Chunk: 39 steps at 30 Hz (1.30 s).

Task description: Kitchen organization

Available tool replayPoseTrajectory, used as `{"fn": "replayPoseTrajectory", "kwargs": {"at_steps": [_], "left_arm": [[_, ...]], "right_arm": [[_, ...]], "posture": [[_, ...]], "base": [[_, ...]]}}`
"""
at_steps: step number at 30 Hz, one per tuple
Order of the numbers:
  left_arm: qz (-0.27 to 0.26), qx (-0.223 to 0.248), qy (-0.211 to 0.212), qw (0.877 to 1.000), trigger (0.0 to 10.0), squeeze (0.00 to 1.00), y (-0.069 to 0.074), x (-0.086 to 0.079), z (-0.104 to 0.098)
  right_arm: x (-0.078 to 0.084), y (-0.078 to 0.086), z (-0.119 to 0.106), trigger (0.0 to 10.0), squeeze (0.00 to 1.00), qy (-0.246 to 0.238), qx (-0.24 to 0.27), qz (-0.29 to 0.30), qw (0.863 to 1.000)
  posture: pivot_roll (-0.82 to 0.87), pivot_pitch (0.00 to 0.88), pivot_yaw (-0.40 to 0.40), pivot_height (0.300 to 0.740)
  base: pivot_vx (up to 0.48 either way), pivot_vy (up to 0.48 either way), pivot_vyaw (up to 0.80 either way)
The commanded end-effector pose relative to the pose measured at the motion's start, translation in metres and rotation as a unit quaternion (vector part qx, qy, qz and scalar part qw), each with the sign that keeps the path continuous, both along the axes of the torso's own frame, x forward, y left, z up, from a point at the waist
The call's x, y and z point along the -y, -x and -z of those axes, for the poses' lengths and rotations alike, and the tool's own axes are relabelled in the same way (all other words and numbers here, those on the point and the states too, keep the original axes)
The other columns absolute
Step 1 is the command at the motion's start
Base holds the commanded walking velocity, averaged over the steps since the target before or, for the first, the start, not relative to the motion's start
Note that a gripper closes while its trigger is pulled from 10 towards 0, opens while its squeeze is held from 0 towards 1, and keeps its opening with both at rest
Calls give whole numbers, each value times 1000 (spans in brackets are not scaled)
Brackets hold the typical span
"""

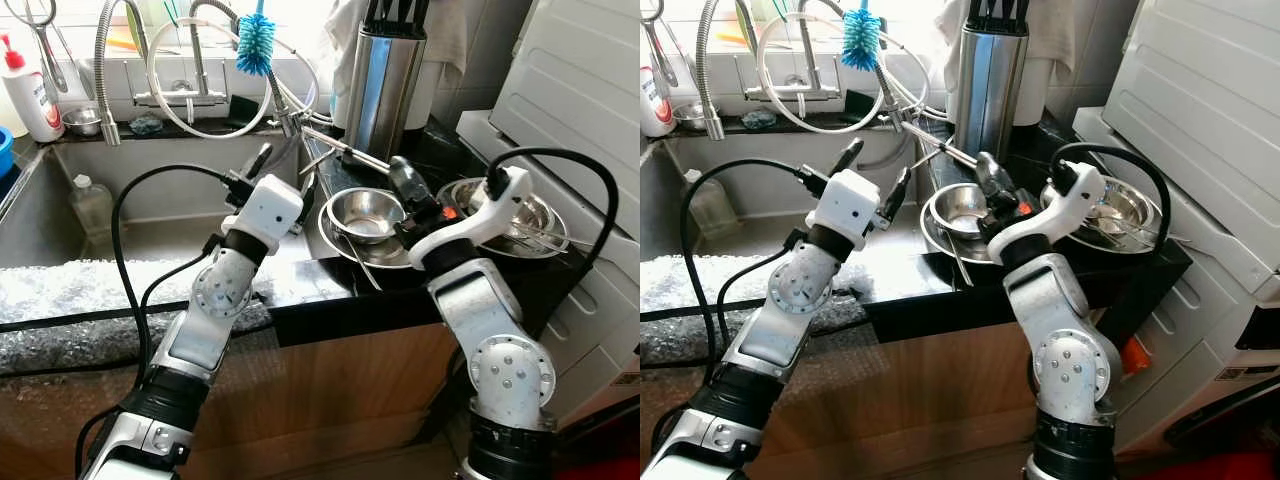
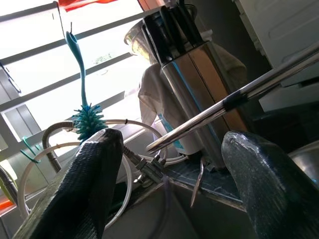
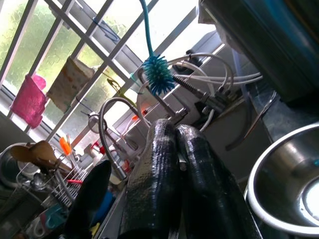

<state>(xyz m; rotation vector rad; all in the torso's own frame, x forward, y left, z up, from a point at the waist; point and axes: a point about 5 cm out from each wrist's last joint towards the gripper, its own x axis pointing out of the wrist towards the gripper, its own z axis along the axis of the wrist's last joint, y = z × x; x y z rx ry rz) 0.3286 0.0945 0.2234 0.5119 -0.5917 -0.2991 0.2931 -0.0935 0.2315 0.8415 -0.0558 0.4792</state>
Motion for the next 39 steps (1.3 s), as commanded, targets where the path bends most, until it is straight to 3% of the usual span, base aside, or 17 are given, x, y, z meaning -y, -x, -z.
{"fn": "replayPoseTrajectory", "kwargs": {"at_steps": [1,25,30,33,39], "left_arm": [[11,11,-16,1000,10000,0,1,5,-3],[18,-2,-50,999,10000,0,-1,10,5],[-1,-19,-59,998,10000,0,-4,8,11],[-36,-26,-59,997,10000,0,-9,1,12],[-109,-19,-23,994,10000,0,-16,-17,5]], "right_arm": [[-4,4,-9,10000,0,-2,13,-14,1000],[-26,10,-13,10000,0,-38,-19,-78,996],[-28,11,-14,10000,0,-42,-23,-80,996],[-30,11,-14,10000,0,-71,-35,-87,993],[-31,12,-14,10000,0,-85,-44,-86,992]], "posture": [[-101,0,-75,740],[-105,12,-66,740],[-107,12,-66,740],[-108,14,-65,740],[-110,14,-66,740]], "base": [[0,0,0],[0,0,0],[0,0,0],[0,0,0],[0,0,0]]}}
